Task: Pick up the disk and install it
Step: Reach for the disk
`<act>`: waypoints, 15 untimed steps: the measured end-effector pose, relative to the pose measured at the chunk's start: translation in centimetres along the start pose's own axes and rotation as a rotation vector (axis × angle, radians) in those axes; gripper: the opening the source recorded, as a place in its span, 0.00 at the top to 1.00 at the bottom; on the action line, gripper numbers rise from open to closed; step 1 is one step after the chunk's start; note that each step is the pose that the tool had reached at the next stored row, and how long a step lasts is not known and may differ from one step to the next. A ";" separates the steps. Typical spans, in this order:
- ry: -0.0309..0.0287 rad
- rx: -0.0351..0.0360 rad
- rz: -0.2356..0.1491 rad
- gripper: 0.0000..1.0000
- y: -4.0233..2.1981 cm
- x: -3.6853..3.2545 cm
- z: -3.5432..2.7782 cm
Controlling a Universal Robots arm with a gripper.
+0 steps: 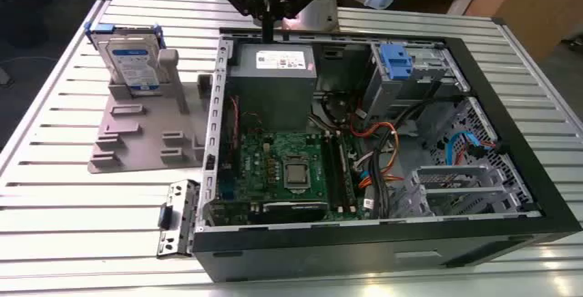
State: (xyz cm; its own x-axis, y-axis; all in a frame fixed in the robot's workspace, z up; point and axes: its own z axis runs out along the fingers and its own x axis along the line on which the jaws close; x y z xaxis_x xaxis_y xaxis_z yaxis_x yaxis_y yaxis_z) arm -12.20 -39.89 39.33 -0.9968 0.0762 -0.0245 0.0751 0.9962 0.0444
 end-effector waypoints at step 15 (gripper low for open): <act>0.0000 0.0001 0.000 0.90 -0.03 0.43 -0.02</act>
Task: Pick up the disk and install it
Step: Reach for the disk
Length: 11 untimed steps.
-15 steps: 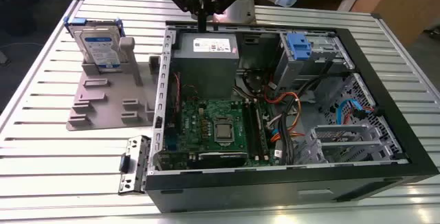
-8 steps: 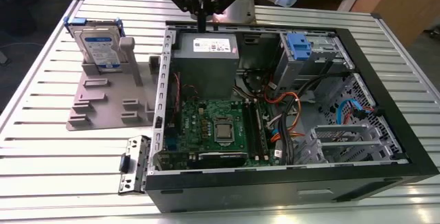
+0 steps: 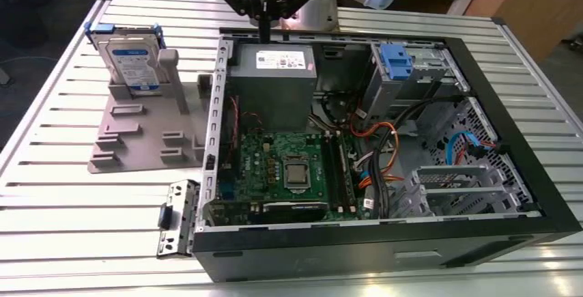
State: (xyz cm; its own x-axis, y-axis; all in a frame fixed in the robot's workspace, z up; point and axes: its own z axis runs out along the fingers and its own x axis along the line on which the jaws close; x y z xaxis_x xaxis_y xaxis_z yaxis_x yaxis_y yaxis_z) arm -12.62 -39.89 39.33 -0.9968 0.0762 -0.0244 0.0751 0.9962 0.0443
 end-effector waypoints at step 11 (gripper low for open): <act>0.0000 -0.0001 0.000 0.90 -0.04 0.57 -0.01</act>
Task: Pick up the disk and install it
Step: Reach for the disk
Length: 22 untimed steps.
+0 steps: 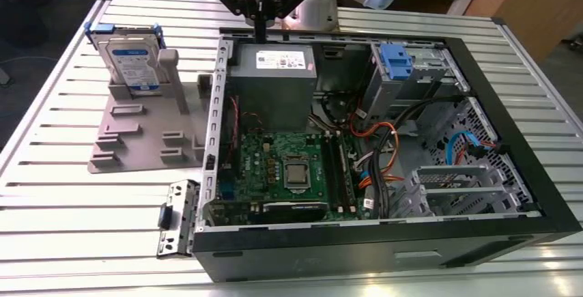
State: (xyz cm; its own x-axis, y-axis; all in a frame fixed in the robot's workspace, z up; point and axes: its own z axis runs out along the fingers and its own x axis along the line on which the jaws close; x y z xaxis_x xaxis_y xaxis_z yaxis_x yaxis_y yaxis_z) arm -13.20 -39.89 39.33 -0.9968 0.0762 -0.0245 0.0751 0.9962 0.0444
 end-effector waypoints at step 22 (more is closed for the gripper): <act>0.0000 0.0000 0.000 0.90 -0.04 0.49 0.00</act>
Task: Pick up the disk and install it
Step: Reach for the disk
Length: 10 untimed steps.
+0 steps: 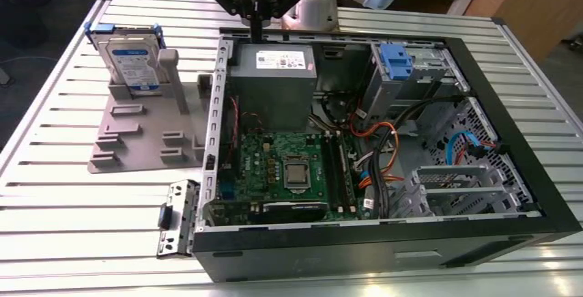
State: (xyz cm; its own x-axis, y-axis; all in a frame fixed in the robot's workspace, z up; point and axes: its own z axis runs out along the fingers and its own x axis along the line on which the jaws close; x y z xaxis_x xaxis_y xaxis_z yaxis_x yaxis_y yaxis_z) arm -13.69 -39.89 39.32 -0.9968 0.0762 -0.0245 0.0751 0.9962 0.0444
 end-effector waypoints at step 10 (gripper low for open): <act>0.0001 0.0001 0.000 0.90 -0.05 0.69 -0.01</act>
State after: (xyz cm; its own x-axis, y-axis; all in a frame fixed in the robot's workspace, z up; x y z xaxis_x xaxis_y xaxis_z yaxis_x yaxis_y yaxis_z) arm -14.38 -39.89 39.30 -0.9968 0.0762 -0.0244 0.0751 0.9962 0.0443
